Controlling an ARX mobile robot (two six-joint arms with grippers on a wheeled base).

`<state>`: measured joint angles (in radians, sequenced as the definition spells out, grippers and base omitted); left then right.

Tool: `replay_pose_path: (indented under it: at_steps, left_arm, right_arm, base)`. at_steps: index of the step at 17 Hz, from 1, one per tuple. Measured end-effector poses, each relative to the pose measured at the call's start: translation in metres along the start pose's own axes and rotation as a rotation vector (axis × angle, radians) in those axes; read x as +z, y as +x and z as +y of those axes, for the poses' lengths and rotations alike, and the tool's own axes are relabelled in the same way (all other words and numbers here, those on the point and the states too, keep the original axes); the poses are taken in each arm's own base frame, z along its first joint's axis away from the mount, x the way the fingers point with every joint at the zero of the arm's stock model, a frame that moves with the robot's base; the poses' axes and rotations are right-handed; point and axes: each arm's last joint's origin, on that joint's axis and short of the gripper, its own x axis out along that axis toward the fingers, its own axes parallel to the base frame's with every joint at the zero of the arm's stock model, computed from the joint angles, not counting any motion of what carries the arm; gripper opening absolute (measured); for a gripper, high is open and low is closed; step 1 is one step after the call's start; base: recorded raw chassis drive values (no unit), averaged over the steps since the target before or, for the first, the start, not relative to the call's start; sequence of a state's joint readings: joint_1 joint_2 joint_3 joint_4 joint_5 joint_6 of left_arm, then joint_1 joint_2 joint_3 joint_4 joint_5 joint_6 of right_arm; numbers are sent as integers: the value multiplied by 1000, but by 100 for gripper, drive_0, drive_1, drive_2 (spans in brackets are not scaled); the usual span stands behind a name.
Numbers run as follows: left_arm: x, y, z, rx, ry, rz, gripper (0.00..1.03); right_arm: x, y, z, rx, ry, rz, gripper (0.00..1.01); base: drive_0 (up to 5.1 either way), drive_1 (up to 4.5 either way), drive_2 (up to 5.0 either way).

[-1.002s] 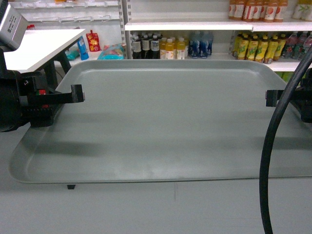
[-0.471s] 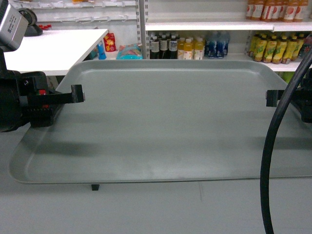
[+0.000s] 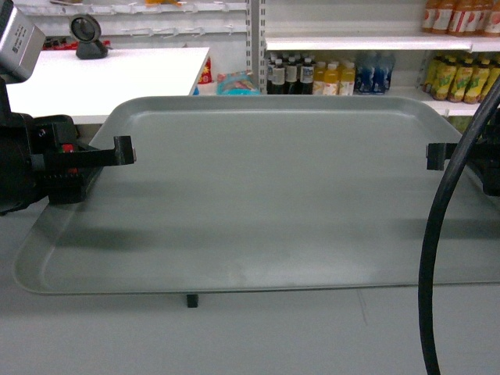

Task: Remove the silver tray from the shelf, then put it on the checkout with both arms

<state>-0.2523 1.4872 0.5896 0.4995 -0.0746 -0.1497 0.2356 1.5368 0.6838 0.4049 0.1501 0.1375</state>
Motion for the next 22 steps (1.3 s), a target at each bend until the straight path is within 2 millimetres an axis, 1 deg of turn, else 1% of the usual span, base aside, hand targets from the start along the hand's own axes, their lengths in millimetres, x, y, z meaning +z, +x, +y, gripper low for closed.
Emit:
replay_pose_path:
  at_steps: [22]
  left_arm:
    - [0, 0, 0, 0, 0, 1, 3]
  right_arm:
    - [0, 0, 0, 0, 0, 1, 3]
  base:
    - [-491, 241, 241]
